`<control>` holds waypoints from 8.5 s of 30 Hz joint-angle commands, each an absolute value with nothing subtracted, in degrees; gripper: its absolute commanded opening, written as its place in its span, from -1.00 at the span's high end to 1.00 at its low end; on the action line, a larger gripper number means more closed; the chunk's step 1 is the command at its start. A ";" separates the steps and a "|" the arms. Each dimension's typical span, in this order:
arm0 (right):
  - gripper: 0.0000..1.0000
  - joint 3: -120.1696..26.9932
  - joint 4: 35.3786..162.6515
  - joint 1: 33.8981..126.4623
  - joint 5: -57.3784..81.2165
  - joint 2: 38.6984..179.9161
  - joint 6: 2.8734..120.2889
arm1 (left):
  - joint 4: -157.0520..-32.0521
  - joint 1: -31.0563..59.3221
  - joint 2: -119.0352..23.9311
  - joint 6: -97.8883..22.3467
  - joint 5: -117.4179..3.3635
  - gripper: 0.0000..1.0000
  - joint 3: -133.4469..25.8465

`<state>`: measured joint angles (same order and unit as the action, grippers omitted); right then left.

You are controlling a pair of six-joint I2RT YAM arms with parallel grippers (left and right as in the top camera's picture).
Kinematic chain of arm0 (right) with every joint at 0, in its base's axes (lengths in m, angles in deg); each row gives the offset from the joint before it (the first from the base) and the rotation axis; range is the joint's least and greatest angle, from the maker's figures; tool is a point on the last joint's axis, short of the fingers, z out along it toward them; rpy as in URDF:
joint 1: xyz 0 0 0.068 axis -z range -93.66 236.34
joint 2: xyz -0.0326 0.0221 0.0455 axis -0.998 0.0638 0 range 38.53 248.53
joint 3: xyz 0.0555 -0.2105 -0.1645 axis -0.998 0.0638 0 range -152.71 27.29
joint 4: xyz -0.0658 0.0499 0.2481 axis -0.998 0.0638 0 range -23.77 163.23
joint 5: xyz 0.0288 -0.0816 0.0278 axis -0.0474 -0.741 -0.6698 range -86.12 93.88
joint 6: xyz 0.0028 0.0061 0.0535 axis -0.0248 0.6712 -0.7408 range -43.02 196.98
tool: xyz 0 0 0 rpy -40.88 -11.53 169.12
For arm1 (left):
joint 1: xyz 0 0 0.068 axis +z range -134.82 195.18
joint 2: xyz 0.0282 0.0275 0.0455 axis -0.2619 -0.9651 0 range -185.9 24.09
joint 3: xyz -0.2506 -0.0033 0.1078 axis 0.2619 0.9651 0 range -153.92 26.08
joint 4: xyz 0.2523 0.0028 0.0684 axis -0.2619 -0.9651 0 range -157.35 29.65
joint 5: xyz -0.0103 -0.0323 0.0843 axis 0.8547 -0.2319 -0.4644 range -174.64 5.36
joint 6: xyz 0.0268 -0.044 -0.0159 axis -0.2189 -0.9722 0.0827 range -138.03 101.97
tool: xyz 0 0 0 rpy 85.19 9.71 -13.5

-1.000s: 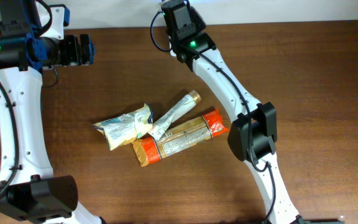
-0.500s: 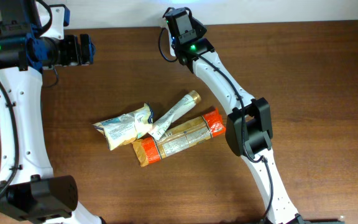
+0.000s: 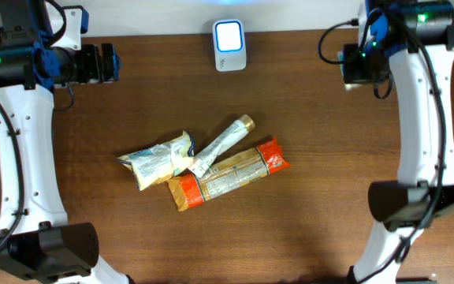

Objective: Scan the item barcode
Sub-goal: 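Place the tissue pack on the right side of the table, then grasp the orange pasta package with right gripper, then lift the pasta package and bring it to the scanner, then hold the pasta package in front of the scanner, then place the pasta package on the right side of the table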

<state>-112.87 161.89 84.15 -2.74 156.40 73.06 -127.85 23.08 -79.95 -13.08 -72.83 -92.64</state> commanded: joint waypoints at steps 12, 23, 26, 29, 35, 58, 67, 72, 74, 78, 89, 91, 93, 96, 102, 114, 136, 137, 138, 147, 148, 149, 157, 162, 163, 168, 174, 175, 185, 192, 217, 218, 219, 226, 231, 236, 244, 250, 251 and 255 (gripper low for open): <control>-0.97 -85.44 149.34 103.60 15.23 158.37 79.33 | -127.79 23.24 -79.69 -12.17 -72.61 -0.98 -92.88; -0.63 -99.41 159.20 85.35 49.83 155.11 91.50 | -127.76 23.24 -79.69 -12.17 -72.61 -0.98 -92.88; -0.63 -99.36 163.57 83.58 40.10 146.63 88.05 | -127.79 23.24 -79.69 -12.19 -72.61 -0.98 -92.88; -0.63 -99.36 163.57 78.16 29.02 142.48 79.57 | -127.79 23.24 -79.69 -12.17 -72.61 -0.98 -92.88; -0.62 -85.05 152.64 63.82 17.74 145.05 66.89 | -128.59 23.24 -79.69 -12.17 -72.61 -0.98 -92.88; -0.29 -44.68 113.15 55.38 22.73 149.62 45.19 | -128.57 23.24 -79.69 -12.19 -72.61 -0.98 -92.88; -0.26 -44.59 108.95 59.82 0.80 150.02 35.96 | -128.59 23.24 -79.69 -12.17 -72.61 -0.98 -92.88; -0.19 -44.63 109.19 70.07 7.76 153.86 41.49 | -128.57 23.24 -79.69 -12.17 -72.61 -0.98 -92.88; -0.22 -47.74 112.03 75.36 14.97 153.86 49.06 | -128.57 23.24 -79.69 -12.17 -72.61 -0.98 -92.88; -0.36 -59.78 119.57 69.13 33.15 153.43 60.53 | -128.57 23.24 -79.69 -12.17 -72.61 -0.98 -92.88; -0.45 -61.09 110.92 52.85 2.73 159.26 77.21 | -128.59 23.24 -79.69 -12.17 -72.61 -0.99 -92.88; -0.47 -61.09 108.36 56.15 2.84 160.88 83.48 | -128.57 23.24 -79.69 -12.17 -72.61 -0.98 -92.88; -0.47 -61.09 110.72 59.91 4.28 161.34 84.25 | -128.57 23.24 -79.69 -12.17 -72.59 -0.98 -92.88; -0.47 -61.11 119.53 64.30 11.76 161.34 84.25 | -128.57 23.24 -79.69 -12.19 -72.59 -0.98 -92.88; -0.54 -61.09 143.68 64.56 26.16 161.34 96.68 | -128.59 23.24 -79.69 -12.17 -72.61 -0.98 -92.88; 0.51 -48.46 131.99 64.63 30.42 161.49 107.26 | -128.57 23.24 -79.69 -12.17 -72.61 -0.99 -92.88; 0.92 -53.57 132.77 64.43 -26.58 141.67 49.45 | -128.59 23.24 -79.69 -12.17 -72.59 -0.98 -92.86; 0.92 -50.71 129.58 63.89 -26.60 143.11 49.47 | -128.57 23.24 -79.69 -12.17 -72.61 -0.98 -92.88; 0.90 -49.68 128.31 63.36 -26.58 144.03 49.49 | -128.59 23.24 -79.69 -12.17 -72.61 -0.98 -92.88; -0.14 -50.66 123.88 58.68 -18.78 141.73 49.28 | -128.57 23.24 -79.69 -12.17 -72.59 -0.98 -92.86; -0.45 -51.01 123.86 60.76 -16.40 138.65 49.32 | -128.57 23.24 -79.69 -12.19 -72.61 -0.98 -92.86; -0.68 -51.01 123.92 63.51 -13.69 135.44 50.15 | -128.57 23.24 -79.69 -12.17 -72.61 -0.98 -92.88; -1.00 -34.40 116.62 87.54 20.32 138.23 72.29 | -128.57 23.24 -79.69 -12.17 -72.59 -0.98 -92.88; -0.60 -24.09 104.67 87.60 21.26 138.45 72.03 | -128.57 23.24 -79.69 -12.17 -72.59 -0.98 -92.88; -0.43 -23.69 104.07 87.60 21.26 138.45 71.61 | -128.59 23.24 -79.69 -12.19 -72.59 -0.98 -92.86; 0.75 -25.38 103.33 87.60 26.77 138.34 71.61 | -128.57 23.24 -79.69 -12.17 -72.59 -0.98 -92.86; 0.92 -35.08 106.87 83.08 57.94 130.83 75.70 | -128.59 23.24 -79.69 -12.17 -72.59 -0.98 -92.86; 0.92 -36.06 106.72 81.72 61.46 130.21 75.70 | -128.59 23.24 -79.69 -12.19 -72.59 -0.98 -92.86; 0.92 -41.68 106.28 73.11 68.39 129.95 70.65 | -128.57 23.24 -79.69 -12.17 -72.59 -0.98 -92.86; 0.92 -74.82 132.01 72.15 38.70 137.25 74.96 | -128.59 23.24 -79.69 -12.19 -72.59 -0.98 -92.86; 0.92 -101.18 83.27 58.82 -59.78 185.05 109.82 | -128.57 23.24 -79.69 -12.17 -72.59 -0.98 -92.86; 0.92 -101.18 83.29 58.82 -59.78 185.86 110.32 | -128.59 23.24 -79.69 -12.19 -72.61 -0.98 -92.86; 0.92 -101.18 83.29 58.64 -59.76 186.30 112.22 | -128.57 23.24 -79.69 -12.19 -72.59 -0.98 -92.88; 0.92 -101.18 83.27 58.22 -61.55 186.78 113.67 | -128.57 23.24 -79.69 -12.17 -72.59 -0.98 -92.86; 0.92 -101.20 83.22 58.20 -63.80 183.46 115.55 | -128.57 23.24 -79.69 -12.17 -72.61 -0.98 -92.86; 0.92 -101.20 100.45 58.22 -50.19 164.90 102.02 | -128.57 23.24 -79.69 -12.17 -72.59 -0.98 -92.88; 0.92 -99.65 151.00 79.82 17.42 144.42 70.63 | -128.57 23.24 -79.69 -12.17 -72.59 -0.98 -92.86; 0.92 -70.42 141.12 100.71 21.07 144.81 70.28 | -128.59 23.24 -79.69 -12.17 -72.61 -0.98 -92.88; 0.92 -65.51 137.23 102.31 21.04 144.81 70.30 | -128.57 23.24 -79.69 -12.17 -72.59 -0.98 -92.86; 0.00 -55.17 129.45 105.11 18.86 144.81 75.42 | -128.57 23.24 -79.69 -12.19 -72.61 -0.98 -92.86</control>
<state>-55.74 129.84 105.00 18.36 147.13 71.35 -128.46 23.08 -79.95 -13.08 -72.85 -92.64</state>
